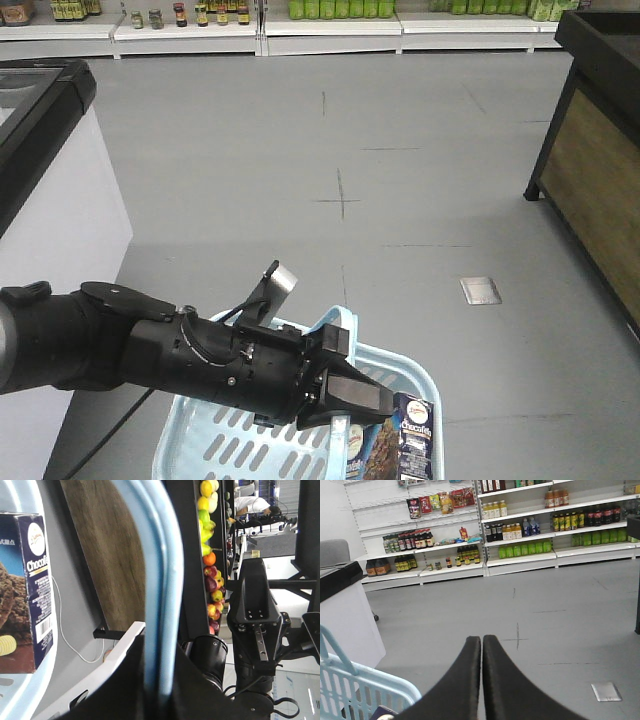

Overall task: Left arm holds basket, right arm returns cookies
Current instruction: 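Hold the basket with the left gripper while driving down the aisle, then hold the basket with the left gripper while driving toward the drink shelves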

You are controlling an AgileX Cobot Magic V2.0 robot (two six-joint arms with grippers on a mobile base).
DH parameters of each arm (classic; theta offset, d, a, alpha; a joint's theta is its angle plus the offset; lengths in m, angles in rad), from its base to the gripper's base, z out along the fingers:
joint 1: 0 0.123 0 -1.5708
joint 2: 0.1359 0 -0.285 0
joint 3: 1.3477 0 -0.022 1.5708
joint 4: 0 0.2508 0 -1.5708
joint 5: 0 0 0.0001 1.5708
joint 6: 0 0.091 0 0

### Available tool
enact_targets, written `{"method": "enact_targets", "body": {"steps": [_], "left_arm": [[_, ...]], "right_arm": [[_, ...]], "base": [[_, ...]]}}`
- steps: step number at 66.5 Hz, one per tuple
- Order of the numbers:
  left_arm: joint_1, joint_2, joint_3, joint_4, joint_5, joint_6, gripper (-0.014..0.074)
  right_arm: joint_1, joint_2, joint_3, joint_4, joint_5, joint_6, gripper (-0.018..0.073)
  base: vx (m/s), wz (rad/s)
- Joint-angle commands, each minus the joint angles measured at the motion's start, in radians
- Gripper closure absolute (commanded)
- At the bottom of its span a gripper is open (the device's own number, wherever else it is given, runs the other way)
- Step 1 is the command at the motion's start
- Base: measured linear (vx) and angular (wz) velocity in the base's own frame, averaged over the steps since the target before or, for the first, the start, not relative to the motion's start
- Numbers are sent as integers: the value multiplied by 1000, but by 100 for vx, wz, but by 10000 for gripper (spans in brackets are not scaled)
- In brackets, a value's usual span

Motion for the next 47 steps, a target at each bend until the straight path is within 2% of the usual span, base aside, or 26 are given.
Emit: {"method": "enact_targets", "body": {"steps": [1,47], "left_arm": [[-3,-50,-25,-72,72,2,603],[-3,-50,-25,-72,72,2,603]], "right_arm": [[-4,-6,-2,-2,-77,-5,568],[-4,-6,-2,-2,-77,-5,568]], "base": [[36,4],[36,8]]}}
